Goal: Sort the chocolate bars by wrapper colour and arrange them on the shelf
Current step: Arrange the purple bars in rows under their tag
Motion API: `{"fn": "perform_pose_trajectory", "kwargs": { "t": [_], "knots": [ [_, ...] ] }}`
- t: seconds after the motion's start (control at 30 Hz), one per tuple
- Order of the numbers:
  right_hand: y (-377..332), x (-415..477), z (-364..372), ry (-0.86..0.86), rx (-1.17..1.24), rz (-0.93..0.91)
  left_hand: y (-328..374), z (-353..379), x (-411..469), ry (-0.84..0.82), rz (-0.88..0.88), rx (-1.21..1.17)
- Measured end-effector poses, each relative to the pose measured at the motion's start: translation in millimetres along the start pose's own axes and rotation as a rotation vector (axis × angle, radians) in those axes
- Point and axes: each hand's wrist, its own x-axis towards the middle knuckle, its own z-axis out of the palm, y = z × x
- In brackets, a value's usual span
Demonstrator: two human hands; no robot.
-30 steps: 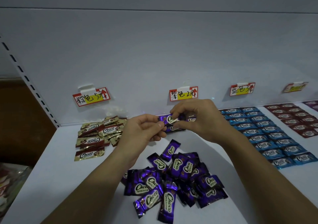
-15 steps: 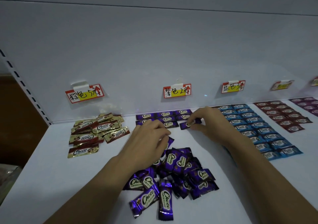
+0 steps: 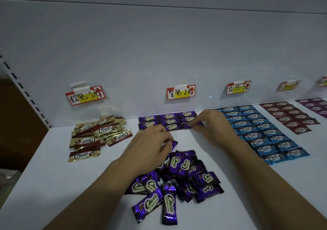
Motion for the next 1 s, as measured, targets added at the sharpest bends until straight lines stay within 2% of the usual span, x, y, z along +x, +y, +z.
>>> {"fn": "perform_pose_trajectory", "kwargs": {
  "t": [0.3,0.43,0.5,0.57,0.67,0.83,1.0],
  "knots": [
    [-5,-1,-3,-0.001,0.012,0.018,-3,-4,1,0.014,-0.022,-0.060],
    [-16,-11,-15,0.006,0.063,-0.080,-5,-14,-3,-0.006,-0.057,-0.065],
    [-28,-20,-30,-0.169,0.121,-0.155,-6,-21,-10,-0.028,-0.075,-0.069],
    [-44,-26,-52,-0.445,0.145,-0.209,-9,-29,-16,-0.050,-0.102,-0.065],
    [-69,-39,-79,-0.737,0.049,-0.282,-19,-41,-19,-0.047,-0.158,-0.066],
    [-94,-63,-67,-0.875,-0.246,-0.529,-28,-49,-23,-0.002,-0.187,-0.138],
    [-96,-62,-61,-0.855,-0.315,-0.492,-27,-44,-23,0.021,-0.188,-0.170]
  ]
}}
